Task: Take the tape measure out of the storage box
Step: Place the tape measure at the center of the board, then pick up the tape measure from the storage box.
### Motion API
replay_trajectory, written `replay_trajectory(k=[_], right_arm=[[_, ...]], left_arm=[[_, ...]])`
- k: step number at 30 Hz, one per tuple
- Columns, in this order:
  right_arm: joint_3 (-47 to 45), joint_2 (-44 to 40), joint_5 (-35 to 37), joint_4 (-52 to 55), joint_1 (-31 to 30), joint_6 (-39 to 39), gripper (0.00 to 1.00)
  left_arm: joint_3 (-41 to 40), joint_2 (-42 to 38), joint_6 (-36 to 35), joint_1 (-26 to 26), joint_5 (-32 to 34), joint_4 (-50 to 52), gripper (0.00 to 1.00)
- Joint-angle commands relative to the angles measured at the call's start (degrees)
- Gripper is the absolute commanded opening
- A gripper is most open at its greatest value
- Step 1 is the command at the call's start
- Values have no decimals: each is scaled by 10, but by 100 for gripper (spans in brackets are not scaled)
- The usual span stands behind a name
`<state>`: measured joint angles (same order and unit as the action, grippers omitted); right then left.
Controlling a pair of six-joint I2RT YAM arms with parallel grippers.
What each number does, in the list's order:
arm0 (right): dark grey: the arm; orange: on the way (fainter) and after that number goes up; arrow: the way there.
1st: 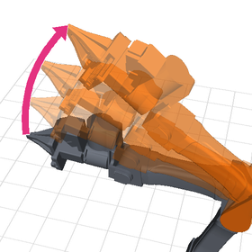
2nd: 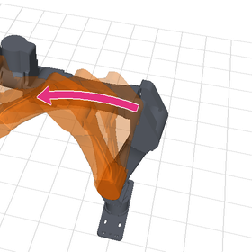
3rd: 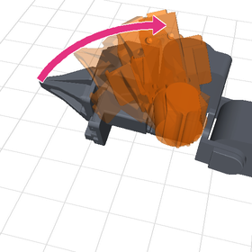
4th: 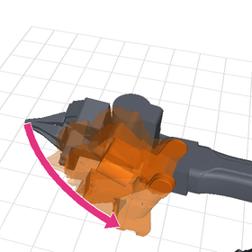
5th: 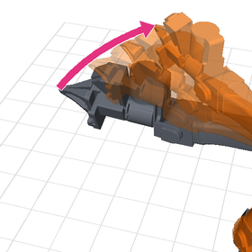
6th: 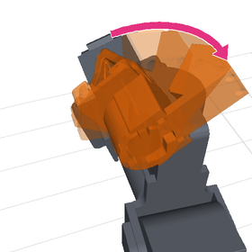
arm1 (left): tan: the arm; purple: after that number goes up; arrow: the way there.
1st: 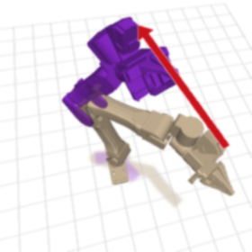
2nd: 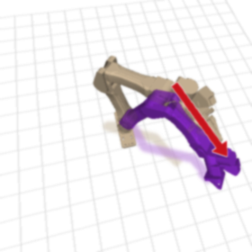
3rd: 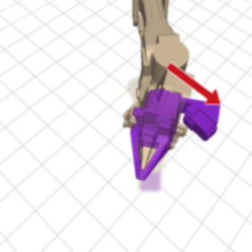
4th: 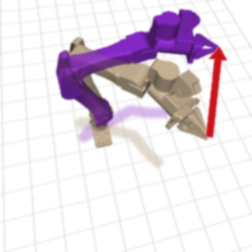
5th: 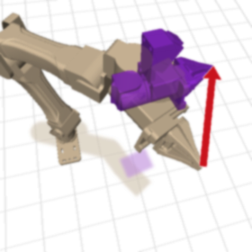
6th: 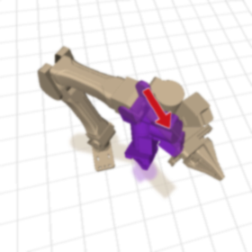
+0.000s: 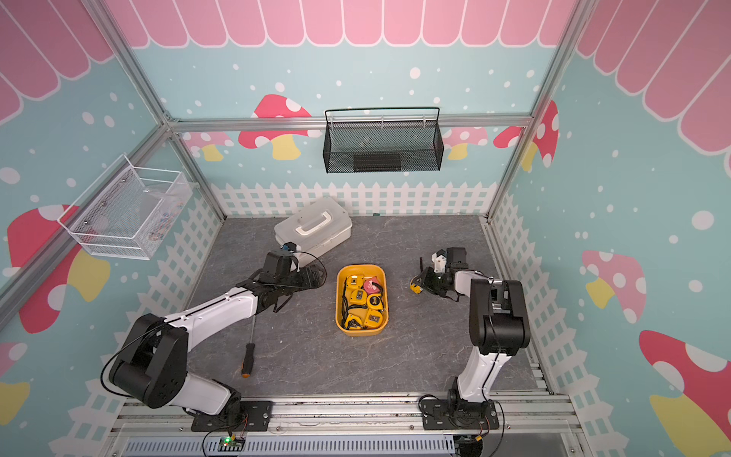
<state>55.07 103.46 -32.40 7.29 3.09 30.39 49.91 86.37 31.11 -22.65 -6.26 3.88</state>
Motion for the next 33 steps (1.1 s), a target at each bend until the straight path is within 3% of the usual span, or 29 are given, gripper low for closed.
replay_trajectory(k=[1, 8, 16, 26, 33], right_arm=[[-6, -2, 12, 22, 5, -13, 33], [-5, -34, 51, 58, 5, -37, 49], [-1, -56, 77, 91, 5, -58, 56], [40, -112, 142, 189, 4, -109, 71], [58, -152, 147, 218, -12, -130, 75]], left_arm=[[15, 7, 0, -4, -6, 6, 89], [23, 13, -6, -5, -12, 19, 90], [56, 31, -16, -5, -16, 38, 90], [160, 88, -90, -86, 24, 132, 90], [225, 131, -123, -121, 51, 193, 89]])
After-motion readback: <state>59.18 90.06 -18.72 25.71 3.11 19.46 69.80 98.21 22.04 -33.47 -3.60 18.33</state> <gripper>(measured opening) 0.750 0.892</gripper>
